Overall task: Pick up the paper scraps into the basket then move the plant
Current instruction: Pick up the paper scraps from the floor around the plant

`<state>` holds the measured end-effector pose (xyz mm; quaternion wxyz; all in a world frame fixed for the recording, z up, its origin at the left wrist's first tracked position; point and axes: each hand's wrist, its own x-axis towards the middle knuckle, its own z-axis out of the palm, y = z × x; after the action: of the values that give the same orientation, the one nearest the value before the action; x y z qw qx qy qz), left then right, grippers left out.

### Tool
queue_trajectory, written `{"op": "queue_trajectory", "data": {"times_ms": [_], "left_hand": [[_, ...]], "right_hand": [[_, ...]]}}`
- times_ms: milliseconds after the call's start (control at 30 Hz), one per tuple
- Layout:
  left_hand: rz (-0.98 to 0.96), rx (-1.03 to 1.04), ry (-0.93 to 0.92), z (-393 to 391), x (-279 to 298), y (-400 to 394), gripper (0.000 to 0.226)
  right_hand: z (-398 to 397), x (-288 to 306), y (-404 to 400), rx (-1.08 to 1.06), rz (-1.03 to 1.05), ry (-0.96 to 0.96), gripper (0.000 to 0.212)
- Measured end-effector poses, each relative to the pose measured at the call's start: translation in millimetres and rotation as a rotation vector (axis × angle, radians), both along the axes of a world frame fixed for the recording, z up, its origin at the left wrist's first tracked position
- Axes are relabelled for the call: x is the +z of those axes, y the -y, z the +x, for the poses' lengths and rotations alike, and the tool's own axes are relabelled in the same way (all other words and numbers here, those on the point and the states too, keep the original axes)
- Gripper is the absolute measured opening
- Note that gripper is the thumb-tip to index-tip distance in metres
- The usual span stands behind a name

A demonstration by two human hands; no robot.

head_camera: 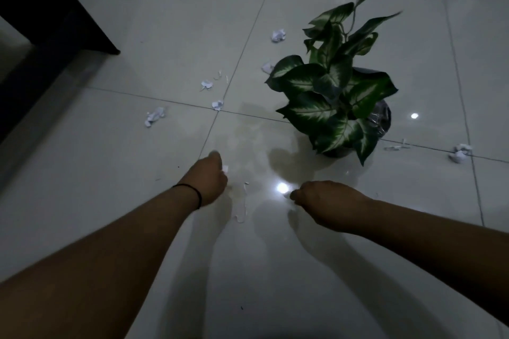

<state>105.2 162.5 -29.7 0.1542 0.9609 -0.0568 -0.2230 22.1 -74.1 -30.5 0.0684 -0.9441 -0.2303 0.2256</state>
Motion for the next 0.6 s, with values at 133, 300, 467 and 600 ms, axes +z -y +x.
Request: {"op": "queue_trajectory", "data": {"times_ms": [133,300,467,600], "left_hand": [[0.03,0.046,-0.013,26.5,25.2,-33.4,0.045],[0.246,0.003,-0.008,55.8,53.0,-51.7,0.044],[0.315,-0.146,-0.02,94.9,75.0,-73.9,0.035],[0.222,-0.239,-0.093,76.9,64.9,-103.1,0.023]], "right_hand": [[22.9,14.5,-25.8,0.074,-0.039,0.013,0.014],[58.7,22.3,-68.0,0.111,-0.044,0.05,0.024],[61.0,-12.8,-102.1,-0.19,0.02,-0.071,0.039],[37.0,-48.6,-109.8,-0.475,0.116,-0.08,0.045]]}}
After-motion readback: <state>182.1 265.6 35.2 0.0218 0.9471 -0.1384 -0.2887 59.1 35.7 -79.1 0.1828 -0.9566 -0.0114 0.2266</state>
